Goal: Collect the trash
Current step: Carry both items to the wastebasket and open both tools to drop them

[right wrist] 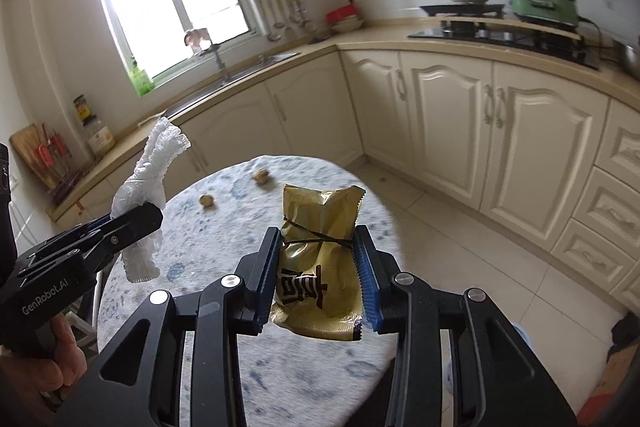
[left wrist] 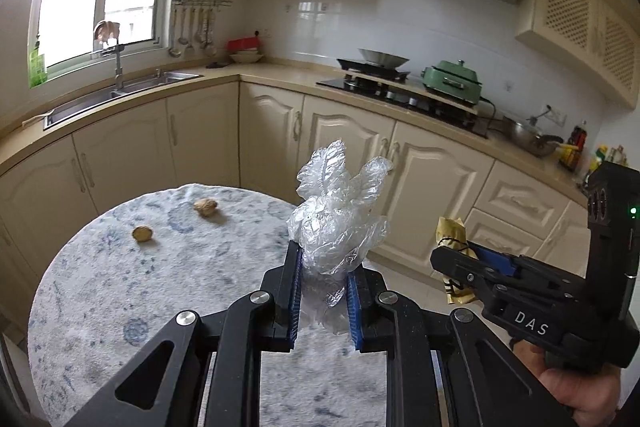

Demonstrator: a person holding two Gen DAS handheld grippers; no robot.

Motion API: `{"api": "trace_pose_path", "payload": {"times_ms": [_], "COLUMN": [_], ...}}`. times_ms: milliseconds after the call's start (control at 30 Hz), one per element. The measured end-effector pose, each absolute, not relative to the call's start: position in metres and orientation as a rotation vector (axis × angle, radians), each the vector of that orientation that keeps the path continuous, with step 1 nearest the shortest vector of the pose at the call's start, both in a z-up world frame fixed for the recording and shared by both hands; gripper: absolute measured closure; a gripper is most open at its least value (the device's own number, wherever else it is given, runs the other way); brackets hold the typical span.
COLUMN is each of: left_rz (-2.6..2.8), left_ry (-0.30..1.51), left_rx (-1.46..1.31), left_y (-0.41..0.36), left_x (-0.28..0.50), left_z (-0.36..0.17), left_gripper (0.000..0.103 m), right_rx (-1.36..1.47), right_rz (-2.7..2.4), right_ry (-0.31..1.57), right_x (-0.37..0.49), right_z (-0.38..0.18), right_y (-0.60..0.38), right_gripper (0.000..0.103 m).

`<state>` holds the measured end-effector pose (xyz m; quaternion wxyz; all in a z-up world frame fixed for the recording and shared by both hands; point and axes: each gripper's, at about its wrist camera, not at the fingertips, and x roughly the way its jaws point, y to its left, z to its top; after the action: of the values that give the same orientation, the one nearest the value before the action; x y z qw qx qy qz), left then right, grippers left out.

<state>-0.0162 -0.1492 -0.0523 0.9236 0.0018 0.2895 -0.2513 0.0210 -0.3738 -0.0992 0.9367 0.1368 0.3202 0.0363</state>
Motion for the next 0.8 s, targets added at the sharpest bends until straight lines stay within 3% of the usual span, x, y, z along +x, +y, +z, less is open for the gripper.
{"api": "trace_pose_path", "payload": {"times_ms": [367, 800], "left_rz": [-0.71, -0.865], "left_ry": [0.646, 0.932], "left_rx": [0.066, 0.123], "left_y": [-0.247, -0.378], "left_x": [-0.029, 0.012], "left_z": [-0.051, -0.128], "left_gripper": [0.087, 0.087], "right_rx": [0.359, 0.493], "right_rz": [-0.15, -0.377], "right_ry": [0.632, 0.772], "right_x": [-0.034, -0.062], "right_z": [-0.107, -0.189], "right_y": [-0.479, -0.589], "right_gripper": [0.067, 0.067]}}
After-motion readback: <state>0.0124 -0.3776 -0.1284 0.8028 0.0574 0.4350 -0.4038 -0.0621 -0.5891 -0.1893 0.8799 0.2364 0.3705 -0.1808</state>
